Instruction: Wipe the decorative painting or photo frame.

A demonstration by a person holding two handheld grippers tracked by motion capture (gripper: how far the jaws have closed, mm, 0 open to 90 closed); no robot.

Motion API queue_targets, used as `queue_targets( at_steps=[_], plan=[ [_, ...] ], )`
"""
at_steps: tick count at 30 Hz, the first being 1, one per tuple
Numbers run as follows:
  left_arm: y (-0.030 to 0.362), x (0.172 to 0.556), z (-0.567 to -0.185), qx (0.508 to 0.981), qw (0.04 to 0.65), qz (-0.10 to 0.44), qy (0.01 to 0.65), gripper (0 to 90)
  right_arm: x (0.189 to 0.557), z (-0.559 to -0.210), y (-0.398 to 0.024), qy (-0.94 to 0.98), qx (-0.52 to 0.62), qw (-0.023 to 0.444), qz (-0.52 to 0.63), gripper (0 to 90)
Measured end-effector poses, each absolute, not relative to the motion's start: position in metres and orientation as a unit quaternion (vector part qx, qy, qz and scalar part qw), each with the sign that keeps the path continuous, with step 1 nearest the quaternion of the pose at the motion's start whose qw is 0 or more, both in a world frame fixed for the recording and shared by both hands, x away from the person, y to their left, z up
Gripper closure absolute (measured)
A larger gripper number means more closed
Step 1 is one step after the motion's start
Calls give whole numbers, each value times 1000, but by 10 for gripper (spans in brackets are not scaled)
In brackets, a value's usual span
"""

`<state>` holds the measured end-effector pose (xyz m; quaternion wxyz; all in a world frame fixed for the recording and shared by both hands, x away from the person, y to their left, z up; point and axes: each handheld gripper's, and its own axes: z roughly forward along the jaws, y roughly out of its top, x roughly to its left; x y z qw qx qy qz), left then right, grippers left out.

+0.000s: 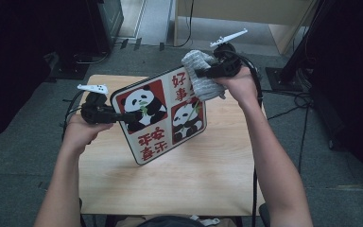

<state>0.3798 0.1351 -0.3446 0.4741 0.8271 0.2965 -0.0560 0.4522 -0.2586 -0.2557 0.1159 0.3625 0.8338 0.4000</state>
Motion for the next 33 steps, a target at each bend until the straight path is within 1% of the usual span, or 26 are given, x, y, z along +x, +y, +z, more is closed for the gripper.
queue_targets(
  at_steps=[19, 33],
  plan=[
    [137, 382, -346, 824, 478, -65, 298, 785, 445, -274, -258, 831, 362, 110, 407, 692],
    [142, 383, -349, 820, 482, -67, 301, 789, 441, -294, -258, 840, 357, 103, 395, 691]
  ],
)
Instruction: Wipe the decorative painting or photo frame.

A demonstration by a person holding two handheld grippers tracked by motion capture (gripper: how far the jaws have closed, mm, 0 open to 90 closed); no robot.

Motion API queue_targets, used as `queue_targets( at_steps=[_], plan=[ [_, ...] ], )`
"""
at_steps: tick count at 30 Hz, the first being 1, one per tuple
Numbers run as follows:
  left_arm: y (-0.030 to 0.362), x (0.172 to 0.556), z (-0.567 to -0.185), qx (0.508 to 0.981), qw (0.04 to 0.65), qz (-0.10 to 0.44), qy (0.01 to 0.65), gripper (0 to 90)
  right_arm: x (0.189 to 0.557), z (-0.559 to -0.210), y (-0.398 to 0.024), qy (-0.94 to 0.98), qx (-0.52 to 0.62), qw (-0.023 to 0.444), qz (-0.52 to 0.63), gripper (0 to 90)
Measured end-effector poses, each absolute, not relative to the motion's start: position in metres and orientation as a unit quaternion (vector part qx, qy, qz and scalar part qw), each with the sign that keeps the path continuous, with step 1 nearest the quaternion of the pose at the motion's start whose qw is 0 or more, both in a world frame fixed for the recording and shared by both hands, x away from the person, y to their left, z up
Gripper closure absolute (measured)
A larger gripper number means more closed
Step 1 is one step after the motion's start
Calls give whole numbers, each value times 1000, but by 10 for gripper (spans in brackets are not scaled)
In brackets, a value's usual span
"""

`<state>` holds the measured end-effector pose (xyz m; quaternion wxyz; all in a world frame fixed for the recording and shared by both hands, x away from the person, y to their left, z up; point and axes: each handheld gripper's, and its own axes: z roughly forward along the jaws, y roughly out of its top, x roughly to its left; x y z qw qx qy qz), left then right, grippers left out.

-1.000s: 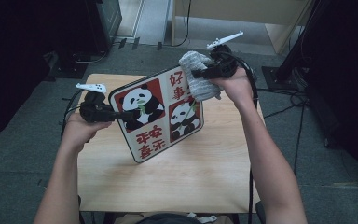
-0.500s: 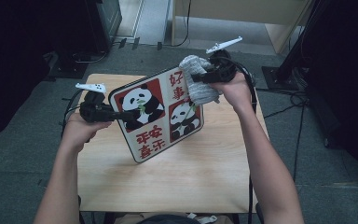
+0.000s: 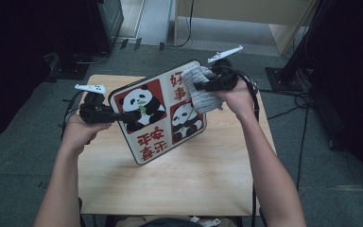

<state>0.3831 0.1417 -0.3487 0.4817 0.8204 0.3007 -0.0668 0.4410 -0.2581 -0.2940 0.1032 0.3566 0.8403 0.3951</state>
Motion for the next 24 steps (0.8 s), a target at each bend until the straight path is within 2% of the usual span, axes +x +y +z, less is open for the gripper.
queue_targets(
  at_steps=[24],
  plan=[
    [138, 382, -347, 824, 480, -59, 296, 789, 433, -318, -269, 830, 361, 99, 414, 686]
  ],
)
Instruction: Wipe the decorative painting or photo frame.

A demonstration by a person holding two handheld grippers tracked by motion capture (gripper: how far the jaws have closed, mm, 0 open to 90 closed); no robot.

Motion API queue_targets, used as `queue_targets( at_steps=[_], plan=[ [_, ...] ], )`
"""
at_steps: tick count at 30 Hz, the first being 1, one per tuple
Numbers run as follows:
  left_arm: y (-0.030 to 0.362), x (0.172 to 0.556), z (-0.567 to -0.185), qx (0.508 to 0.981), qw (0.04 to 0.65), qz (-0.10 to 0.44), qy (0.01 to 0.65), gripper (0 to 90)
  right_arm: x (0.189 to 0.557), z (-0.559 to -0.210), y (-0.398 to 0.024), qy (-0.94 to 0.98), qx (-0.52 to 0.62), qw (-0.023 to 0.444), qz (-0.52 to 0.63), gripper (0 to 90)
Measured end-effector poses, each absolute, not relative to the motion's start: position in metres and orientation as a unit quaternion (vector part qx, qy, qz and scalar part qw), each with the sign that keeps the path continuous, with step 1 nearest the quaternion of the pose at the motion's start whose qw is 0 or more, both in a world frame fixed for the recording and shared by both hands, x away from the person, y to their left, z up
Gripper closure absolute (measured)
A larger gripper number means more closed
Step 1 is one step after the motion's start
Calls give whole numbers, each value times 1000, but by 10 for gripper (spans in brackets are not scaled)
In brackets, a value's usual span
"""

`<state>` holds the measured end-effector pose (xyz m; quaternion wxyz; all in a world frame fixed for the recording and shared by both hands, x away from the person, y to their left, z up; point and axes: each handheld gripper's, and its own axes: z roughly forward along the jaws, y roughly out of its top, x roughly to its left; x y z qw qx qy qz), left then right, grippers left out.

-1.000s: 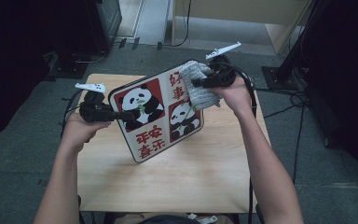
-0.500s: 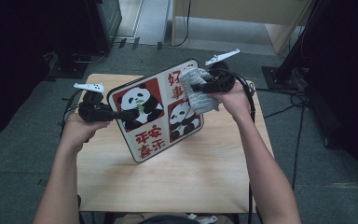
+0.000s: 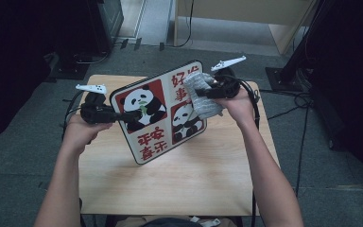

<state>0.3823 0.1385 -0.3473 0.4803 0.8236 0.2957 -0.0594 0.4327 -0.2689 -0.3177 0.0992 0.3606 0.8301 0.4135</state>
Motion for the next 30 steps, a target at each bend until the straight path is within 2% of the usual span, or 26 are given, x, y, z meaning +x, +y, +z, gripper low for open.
queue_targets(
  at_steps=[23, 30],
  plan=[
    [136, 380, -345, 825, 476, -47, 300, 787, 426, -344, -277, 828, 369, 84, 414, 685],
    [135, 378, -345, 826, 475, -28, 301, 749, 424, -353, -279, 829, 371, 81, 412, 685]
  ],
)
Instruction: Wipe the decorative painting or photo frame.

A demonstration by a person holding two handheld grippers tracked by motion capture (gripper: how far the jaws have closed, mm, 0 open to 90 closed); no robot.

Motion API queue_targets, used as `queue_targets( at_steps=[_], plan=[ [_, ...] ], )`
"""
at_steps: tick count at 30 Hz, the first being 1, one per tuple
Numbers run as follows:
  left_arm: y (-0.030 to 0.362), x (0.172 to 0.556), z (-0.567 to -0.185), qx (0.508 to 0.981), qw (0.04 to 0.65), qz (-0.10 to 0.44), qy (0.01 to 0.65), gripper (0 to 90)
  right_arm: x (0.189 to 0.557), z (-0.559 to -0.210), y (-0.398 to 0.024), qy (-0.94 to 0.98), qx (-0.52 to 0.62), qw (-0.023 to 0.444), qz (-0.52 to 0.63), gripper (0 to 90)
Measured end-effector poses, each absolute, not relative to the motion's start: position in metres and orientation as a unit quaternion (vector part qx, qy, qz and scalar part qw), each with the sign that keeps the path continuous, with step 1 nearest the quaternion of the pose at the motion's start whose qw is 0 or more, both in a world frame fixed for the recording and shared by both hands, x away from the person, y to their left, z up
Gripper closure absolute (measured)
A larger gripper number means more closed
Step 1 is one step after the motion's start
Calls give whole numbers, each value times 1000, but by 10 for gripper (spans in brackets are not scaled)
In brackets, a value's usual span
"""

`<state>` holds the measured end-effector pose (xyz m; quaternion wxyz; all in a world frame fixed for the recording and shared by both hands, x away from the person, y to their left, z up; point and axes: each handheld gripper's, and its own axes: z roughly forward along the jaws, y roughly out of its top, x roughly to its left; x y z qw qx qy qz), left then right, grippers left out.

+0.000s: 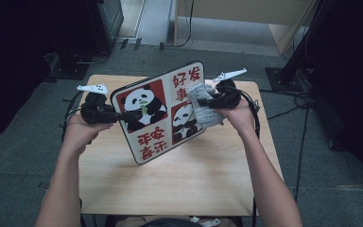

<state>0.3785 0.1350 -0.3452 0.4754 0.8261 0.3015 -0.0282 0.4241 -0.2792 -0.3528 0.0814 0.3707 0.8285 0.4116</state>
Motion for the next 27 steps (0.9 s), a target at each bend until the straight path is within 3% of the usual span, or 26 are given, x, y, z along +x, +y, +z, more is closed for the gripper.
queue_targets(
  at_steps=[27],
  plan=[
    [137, 379, -346, 823, 480, -49, 299, 790, 418, -385, -281, 831, 382, 61, 400, 684]
  ],
)
